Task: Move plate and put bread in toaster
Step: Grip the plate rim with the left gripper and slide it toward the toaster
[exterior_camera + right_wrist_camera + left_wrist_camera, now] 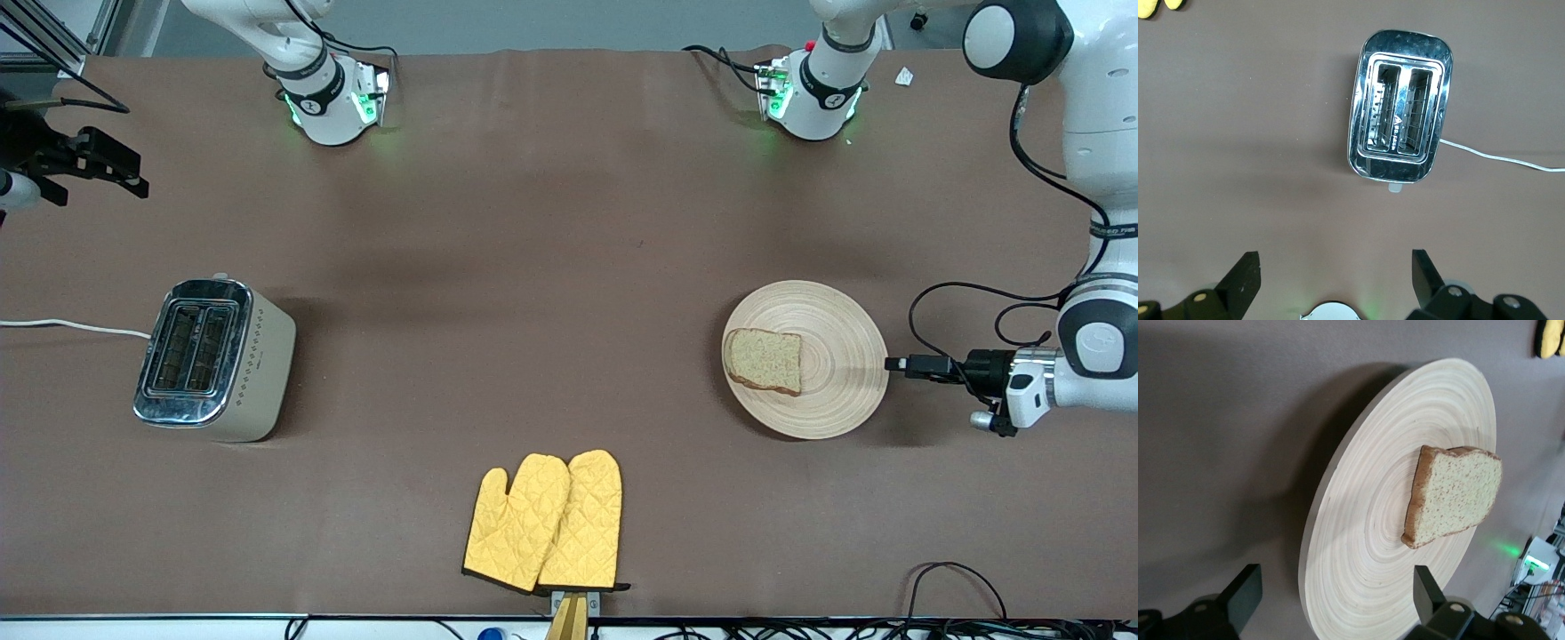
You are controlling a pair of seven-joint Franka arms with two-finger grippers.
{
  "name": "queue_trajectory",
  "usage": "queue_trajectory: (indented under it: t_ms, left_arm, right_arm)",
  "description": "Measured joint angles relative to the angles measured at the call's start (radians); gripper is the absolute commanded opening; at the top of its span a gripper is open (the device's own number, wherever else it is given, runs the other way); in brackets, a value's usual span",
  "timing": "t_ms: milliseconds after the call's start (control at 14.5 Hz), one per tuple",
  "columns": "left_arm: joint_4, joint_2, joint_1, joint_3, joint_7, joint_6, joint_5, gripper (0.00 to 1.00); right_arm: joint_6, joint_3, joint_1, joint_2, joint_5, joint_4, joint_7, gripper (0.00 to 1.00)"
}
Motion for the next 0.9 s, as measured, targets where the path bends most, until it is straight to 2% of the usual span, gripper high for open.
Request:
queue_trajectory:
  t_ms: [138,207,345,483,621,759,897]
  left_arm:
    - [0.001,0.027,-0.002,-0.006,0.041,0.017,-0.024,0.99]
    - [0.002,0.039,-0.004,-0.006,0.051,0.022,-0.037,0.93]
    - [0.003,0.06,-0.004,-0.007,0.075,0.025,-0.058,0.54]
    - [0.004,0.067,-0.004,-0.007,0.113,0.025,-0.066,0.22]
    - [0.006,0.067,-0.003,-0.007,0.127,0.025,-0.068,0.17]
    - [0.008,0.067,-0.002,-0.007,0.129,0.025,-0.069,0.0]
    - [0.011,0.066,-0.001,-0.009,0.142,0.018,-0.079,0.0]
  right_arm:
    - [0.0,0.0,0.0,0.0,0.0,0.0,0.0,1.0]
    - [0.0,-0.001,0.0,0.0,0.0,0.0,0.0,1.0]
    - [0.0,-0.001,0.0,0.0,0.0,0.0,0.0,1.0]
    - [0.0,-0.001,0.0,0.0,0.0,0.0,0.0,1.0]
    - [0.0,-0.001,0.0,0.0,0.0,0.0,0.0,1.0]
    - [0.0,-0.001,0.0,0.0,0.0,0.0,0.0,1.0]
    - [0.0,-0.002,0.0,0.0,0.0,0.001,0.0,1.0]
